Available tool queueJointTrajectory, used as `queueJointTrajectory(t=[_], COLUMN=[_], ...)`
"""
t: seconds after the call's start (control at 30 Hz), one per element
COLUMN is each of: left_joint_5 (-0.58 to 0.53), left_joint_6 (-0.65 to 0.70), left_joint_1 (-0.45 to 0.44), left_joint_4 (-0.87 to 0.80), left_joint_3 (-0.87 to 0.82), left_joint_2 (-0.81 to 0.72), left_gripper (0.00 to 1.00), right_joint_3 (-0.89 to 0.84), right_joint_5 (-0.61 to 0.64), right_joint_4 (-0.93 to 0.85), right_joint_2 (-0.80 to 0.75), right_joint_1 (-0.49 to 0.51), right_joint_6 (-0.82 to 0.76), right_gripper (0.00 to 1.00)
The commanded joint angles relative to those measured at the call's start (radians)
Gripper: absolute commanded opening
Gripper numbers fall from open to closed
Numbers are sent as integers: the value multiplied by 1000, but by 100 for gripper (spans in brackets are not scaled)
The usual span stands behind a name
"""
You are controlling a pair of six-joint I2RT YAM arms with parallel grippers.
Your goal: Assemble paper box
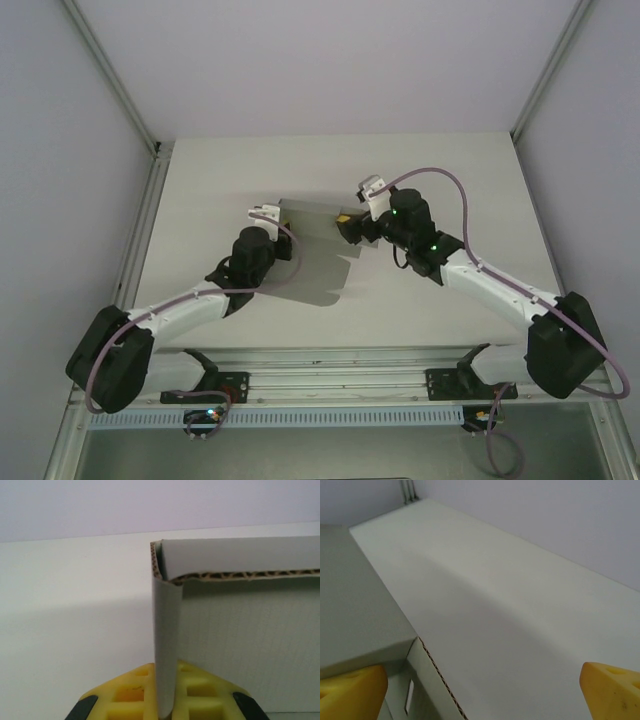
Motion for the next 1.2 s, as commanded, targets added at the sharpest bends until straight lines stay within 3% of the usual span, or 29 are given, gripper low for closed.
queueJointTrajectory(t=[0.0, 0.17, 0.53, 0.77, 1.03, 1.17], left_joint_5=[84, 91, -6, -107, -76, -56], left_joint_6=[-62, -108, -158, -163, -175, -180], left_joint_1=[-23, -39, -71, -66, -35, -19], left_joint_4=[106, 167, 197, 156, 47, 22], left_joint_3=[-14, -24, -23, -43, -36, -37], left_joint_2=[20, 46, 53, 3, -98, -132], left_gripper=[0, 0, 0, 0, 0, 0], right_joint_3=[-65, -150, -186, -155, -265, -318], right_joint_5=[63, 121, 379, 333, 406, 289], right_joint_4=[324, 578, 606, 217, -209, -349], right_joint_2=[24, 62, 62, -93, -450, -539], right_joint_1=[3, 6, 58, 59, 30, -11], right_joint_6=[152, 305, 403, 396, 389, 403], right_gripper=[100, 100, 100, 100, 100, 100])
